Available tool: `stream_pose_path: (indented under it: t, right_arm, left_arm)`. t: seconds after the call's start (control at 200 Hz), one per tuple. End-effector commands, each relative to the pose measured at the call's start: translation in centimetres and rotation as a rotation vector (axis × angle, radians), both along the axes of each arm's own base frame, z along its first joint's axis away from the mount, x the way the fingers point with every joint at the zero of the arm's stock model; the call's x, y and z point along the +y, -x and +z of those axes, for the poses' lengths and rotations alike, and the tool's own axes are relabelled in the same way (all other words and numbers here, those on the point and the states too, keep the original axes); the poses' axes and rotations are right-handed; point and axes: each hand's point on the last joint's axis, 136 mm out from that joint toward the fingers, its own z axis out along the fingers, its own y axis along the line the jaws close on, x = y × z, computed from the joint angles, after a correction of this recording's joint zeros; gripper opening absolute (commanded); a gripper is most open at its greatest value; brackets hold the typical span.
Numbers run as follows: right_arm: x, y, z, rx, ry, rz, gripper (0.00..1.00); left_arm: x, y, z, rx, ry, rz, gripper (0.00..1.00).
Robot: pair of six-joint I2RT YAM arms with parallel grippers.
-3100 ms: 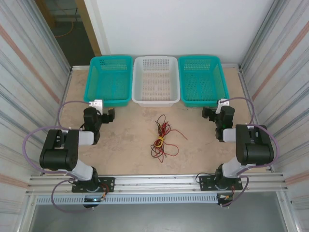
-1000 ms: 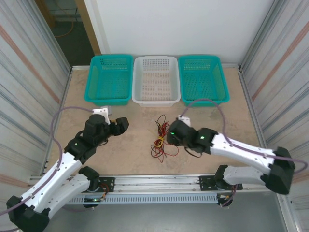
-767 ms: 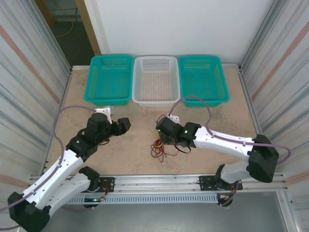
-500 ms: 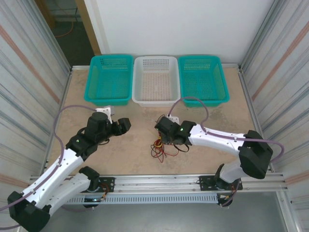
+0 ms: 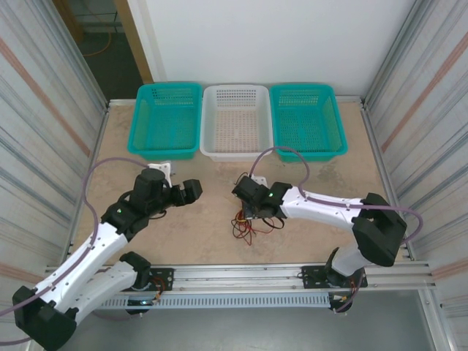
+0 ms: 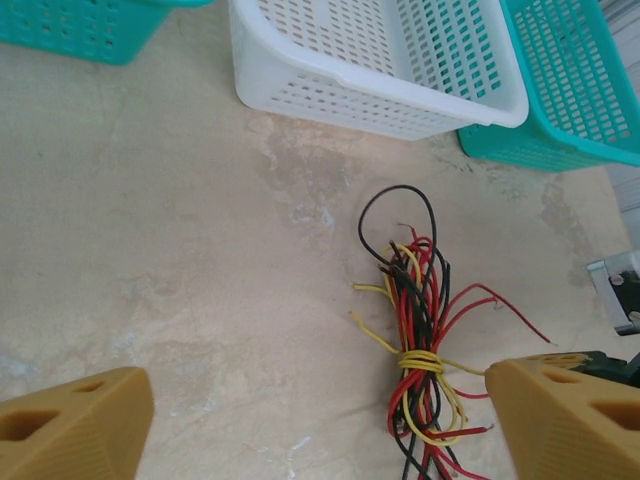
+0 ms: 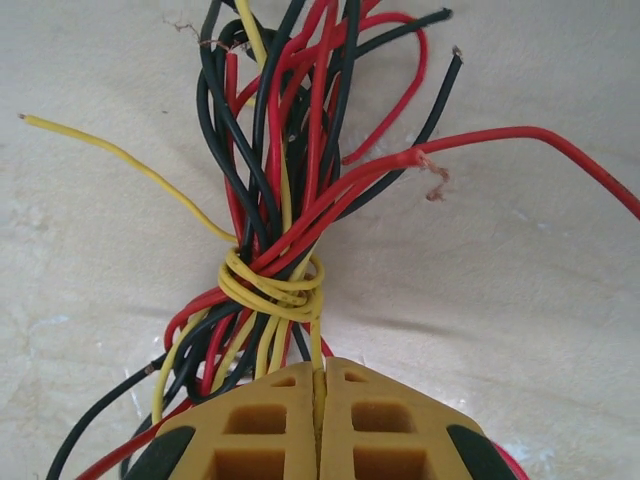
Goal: Untangle the cables
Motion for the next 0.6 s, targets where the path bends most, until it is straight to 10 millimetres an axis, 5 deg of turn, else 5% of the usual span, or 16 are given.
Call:
stream_pose_path:
  t: [0.0, 0.195, 0.411, 0.591]
  right_arm:
    - [1.0, -1.0, 6.5, -0.176, -0.022, 0.185, 0.00]
    - [2.9, 0.2, 13.5, -0.303, -0.068, 0.503, 0.00]
    - [3.6, 0.4, 19.2, -0.408, -0.073, 0.637, 0.00]
    - [4.5, 0.5, 21.4, -0.451, -0.083, 0.678, 0.00]
  left_arm:
    - [-2.1, -0.1, 2.9, -0.069, 0.045, -0.119, 0.99]
    - [-4.3, -0.8, 7.2, -0.152, 0.163, -0.280, 0.99]
    - [-5.8, -1.4, 12.7, -0.153, 0.445, -0.462, 0.99]
    - [-9.0, 0.3, 12.1, -0.146, 0.384, -0.603, 0.99]
